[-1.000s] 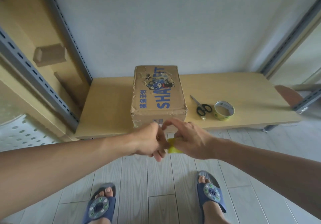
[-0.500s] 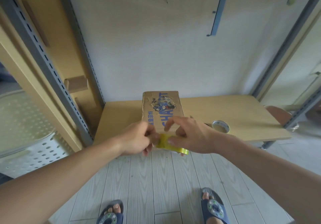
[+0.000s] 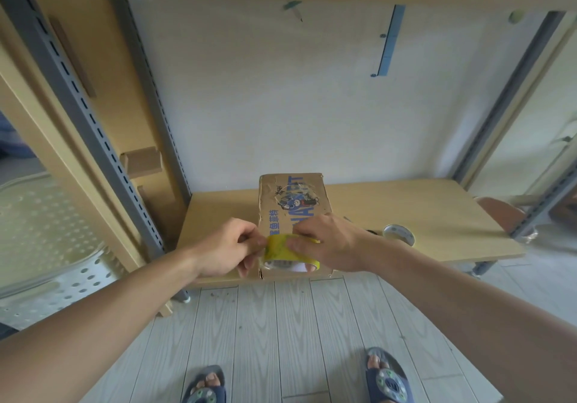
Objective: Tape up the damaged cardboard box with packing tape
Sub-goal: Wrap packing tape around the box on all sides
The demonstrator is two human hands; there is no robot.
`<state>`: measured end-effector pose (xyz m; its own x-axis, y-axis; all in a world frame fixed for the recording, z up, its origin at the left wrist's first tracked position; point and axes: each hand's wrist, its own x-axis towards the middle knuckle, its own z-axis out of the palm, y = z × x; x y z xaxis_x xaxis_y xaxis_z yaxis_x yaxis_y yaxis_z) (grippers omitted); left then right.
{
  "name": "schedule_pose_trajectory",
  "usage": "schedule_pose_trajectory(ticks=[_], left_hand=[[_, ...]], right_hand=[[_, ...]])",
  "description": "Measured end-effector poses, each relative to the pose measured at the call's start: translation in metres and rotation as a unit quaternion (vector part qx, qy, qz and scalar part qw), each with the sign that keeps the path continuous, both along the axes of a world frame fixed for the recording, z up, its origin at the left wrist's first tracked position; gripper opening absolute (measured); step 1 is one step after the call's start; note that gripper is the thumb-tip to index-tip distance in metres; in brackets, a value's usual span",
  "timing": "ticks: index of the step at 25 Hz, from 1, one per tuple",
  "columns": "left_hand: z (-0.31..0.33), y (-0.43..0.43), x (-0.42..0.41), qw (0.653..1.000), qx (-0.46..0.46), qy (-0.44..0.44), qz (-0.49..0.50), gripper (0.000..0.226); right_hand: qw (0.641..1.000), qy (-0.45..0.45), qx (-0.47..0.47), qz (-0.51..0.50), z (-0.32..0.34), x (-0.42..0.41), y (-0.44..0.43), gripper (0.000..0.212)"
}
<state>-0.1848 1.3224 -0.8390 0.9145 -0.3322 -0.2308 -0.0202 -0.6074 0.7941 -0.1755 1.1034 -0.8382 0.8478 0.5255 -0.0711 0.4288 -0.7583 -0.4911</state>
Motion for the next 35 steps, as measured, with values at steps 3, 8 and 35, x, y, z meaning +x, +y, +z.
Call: schedule_pose_trajectory(ticks=[3,8,35], left_hand=[[0.006,0.003,0.001,1.0,-0.023,0.004,0.012,0.029],[0.01,-0.003,0.011,0.999,-0.047,0.001,0.024,0.028],[-0.108,0.016,0.28,0.953,0.191,-0.183,0.15,0.045]], right_hand=[[0.998,-0.043,0.035,-0.003,0.008,0.005,0.0,0.044],[0.993,-0.079,0.08,-0.023,0.018,0.011,-0.007,0.048],[0.933,-0.178,0.154,-0.274,-0.091,0.262,-0.095,0.037]])
